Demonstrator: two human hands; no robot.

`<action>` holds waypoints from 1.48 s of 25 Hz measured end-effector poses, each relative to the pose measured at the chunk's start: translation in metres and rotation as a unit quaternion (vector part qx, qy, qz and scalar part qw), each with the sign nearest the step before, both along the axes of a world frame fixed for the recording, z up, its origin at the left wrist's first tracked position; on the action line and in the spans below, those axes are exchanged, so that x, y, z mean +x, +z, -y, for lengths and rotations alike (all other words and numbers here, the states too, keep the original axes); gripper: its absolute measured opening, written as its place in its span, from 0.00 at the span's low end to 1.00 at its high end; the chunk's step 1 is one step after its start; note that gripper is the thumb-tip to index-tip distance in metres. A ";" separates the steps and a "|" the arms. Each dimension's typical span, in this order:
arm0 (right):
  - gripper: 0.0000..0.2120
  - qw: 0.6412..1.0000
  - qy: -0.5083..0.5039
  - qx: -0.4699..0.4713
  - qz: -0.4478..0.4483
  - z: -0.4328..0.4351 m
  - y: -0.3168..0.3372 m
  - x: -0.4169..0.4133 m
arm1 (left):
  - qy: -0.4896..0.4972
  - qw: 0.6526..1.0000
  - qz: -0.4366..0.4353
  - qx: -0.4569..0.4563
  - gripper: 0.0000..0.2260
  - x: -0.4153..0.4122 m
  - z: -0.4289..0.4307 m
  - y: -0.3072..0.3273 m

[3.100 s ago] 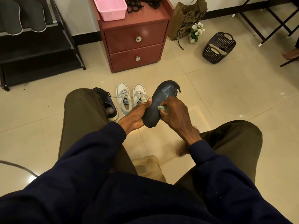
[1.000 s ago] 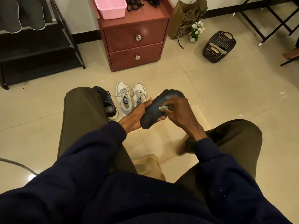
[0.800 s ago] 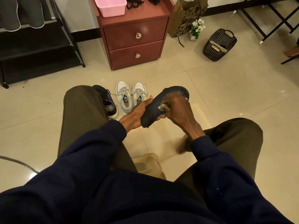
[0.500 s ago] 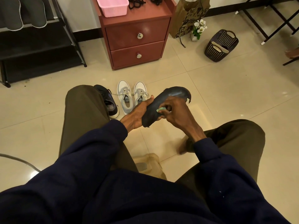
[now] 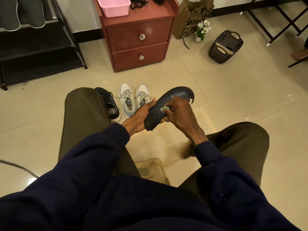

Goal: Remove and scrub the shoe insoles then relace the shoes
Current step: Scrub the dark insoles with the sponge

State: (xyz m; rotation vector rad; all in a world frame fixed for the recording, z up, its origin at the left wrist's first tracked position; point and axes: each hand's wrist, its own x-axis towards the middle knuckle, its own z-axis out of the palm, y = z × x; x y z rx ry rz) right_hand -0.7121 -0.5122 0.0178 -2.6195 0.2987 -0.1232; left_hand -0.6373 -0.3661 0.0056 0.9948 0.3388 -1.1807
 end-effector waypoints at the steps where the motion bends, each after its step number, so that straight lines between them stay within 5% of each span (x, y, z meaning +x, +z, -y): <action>1: 0.01 0.999 -0.034 -0.014 0.005 0.009 -0.001 0.000 | 0.000 1.000 0.001 -0.006 0.20 0.001 0.000 -0.001; 8: 0.01 0.999 0.041 0.034 0.001 -0.007 0.003 -0.006 | 0.028 1.000 -0.005 0.008 0.24 0.001 0.001 -0.002; 13: 0.05 0.997 -0.066 -0.014 0.031 0.017 0.002 -0.005 | 0.009 1.000 -0.012 -0.013 0.22 -0.001 0.001 0.000; 18: 0.02 0.998 0.033 0.044 0.014 -0.009 0.001 -0.004 | 0.011 1.000 -0.018 -0.015 0.16 0.000 0.000 0.001; 24: 0.05 0.992 -0.105 0.014 0.075 0.003 -0.007 -0.003 | -0.012 0.998 -0.037 -0.044 0.16 -0.004 -0.001 0.006; 29: 0.04 0.996 0.074 0.046 0.022 -0.024 0.001 0.000 | -0.004 1.000 -0.010 -0.005 0.13 -0.001 -0.001 0.001; 34: 0.03 0.995 -0.074 -0.033 0.064 0.004 0.002 -0.001 | -0.011 0.998 -0.031 -0.044 0.16 -0.003 -0.001 0.001; 37: 0.04 0.998 -0.044 0.010 0.050 -0.007 0.001 -0.004 | -0.008 0.999 -0.027 -0.022 0.14 -0.002 0.000 0.000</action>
